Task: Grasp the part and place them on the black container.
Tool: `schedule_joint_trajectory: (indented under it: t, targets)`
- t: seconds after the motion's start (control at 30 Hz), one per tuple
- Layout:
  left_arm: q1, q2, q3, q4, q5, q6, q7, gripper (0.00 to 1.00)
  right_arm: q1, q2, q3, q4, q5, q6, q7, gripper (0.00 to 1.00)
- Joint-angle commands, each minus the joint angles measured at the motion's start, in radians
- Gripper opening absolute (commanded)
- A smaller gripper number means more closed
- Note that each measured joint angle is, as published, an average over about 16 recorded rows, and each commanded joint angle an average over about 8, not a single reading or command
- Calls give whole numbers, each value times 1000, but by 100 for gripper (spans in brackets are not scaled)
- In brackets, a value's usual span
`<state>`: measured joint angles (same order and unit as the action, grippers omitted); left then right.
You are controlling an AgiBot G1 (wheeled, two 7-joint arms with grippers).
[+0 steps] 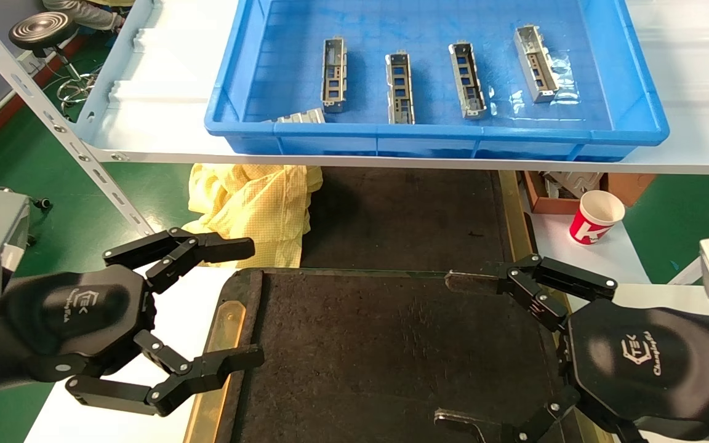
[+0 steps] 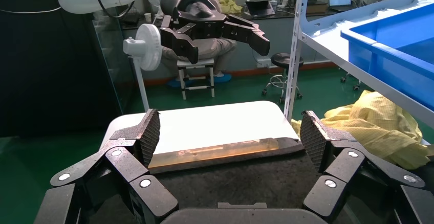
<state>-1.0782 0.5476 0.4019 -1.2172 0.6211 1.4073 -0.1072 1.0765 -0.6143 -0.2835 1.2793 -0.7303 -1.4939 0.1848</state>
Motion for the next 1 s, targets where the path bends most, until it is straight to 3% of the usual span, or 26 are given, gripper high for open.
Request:
schedule_joint_trajectory:
  t: [0.03,1.0]
  targets:
    - [0,0,0,0,0,0,0,100,0,0,0,0,0,0,0,100]
    - [0,0,0,0,0,0,0,100,0,0,0,0,0,0,0,100]
